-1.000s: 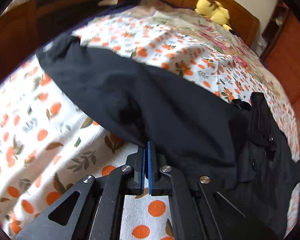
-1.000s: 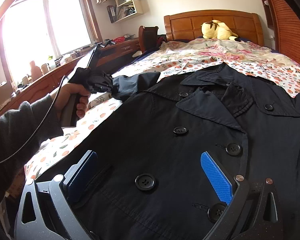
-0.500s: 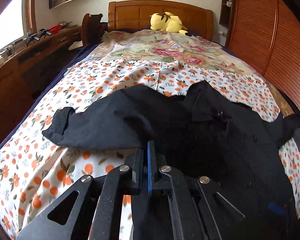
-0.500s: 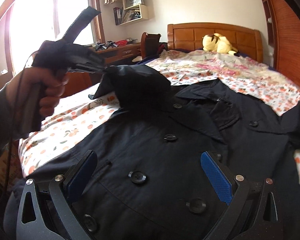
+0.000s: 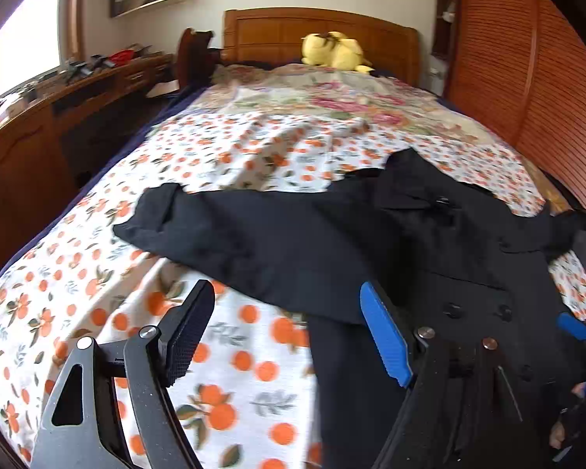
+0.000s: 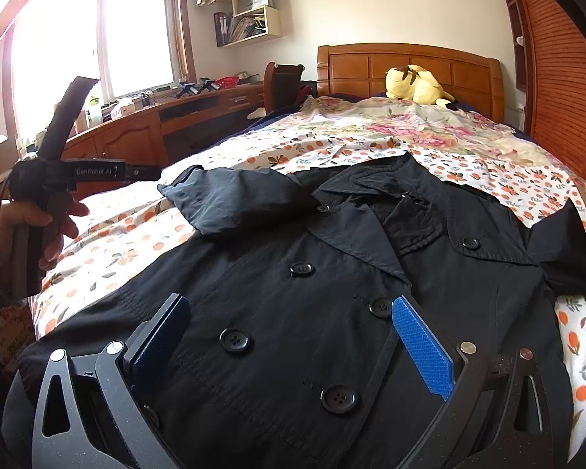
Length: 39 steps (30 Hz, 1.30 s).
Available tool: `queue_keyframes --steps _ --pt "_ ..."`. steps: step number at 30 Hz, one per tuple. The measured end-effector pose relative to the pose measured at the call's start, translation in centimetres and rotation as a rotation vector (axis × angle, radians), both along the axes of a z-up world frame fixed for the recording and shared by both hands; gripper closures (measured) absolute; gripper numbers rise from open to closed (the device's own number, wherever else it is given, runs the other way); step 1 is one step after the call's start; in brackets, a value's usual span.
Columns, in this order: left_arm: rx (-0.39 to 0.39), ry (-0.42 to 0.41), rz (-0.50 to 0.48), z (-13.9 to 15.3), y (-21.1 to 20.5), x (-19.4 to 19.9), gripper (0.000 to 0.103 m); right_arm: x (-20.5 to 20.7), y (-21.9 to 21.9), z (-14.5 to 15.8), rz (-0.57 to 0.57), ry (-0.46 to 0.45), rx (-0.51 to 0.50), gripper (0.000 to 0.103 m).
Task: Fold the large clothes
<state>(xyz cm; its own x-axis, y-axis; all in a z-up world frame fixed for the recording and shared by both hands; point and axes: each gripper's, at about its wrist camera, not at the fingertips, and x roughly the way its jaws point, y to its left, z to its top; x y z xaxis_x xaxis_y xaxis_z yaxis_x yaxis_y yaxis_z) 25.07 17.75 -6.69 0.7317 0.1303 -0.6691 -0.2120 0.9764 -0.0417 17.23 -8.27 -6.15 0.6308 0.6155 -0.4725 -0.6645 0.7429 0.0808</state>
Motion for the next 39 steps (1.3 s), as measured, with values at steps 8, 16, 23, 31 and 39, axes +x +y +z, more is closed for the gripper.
queue_keyframes --steps 8,16,23,31,39 --pt "-0.024 0.032 0.111 -3.6 4.5 2.0 0.025 0.0 -0.7 0.1 -0.036 -0.031 -0.022 0.0" --pt "-0.079 0.08 0.162 -7.1 7.3 5.3 0.025 0.7 -1.0 -0.6 -0.06 0.002 -0.022 0.0" --pt "-0.164 0.116 0.215 -8.6 8.9 7.9 0.026 1.0 -0.8 -0.8 -0.054 0.029 -0.037 0.0" --pt "-0.243 0.149 0.231 -9.6 10.0 9.9 0.073 1.4 -1.0 -0.7 -0.052 0.051 -0.035 0.0" --pt "-0.114 0.091 0.112 -4.0 4.9 9.5 0.1 0.7 -1.6 0.0 -0.071 0.032 -0.038 0.0"
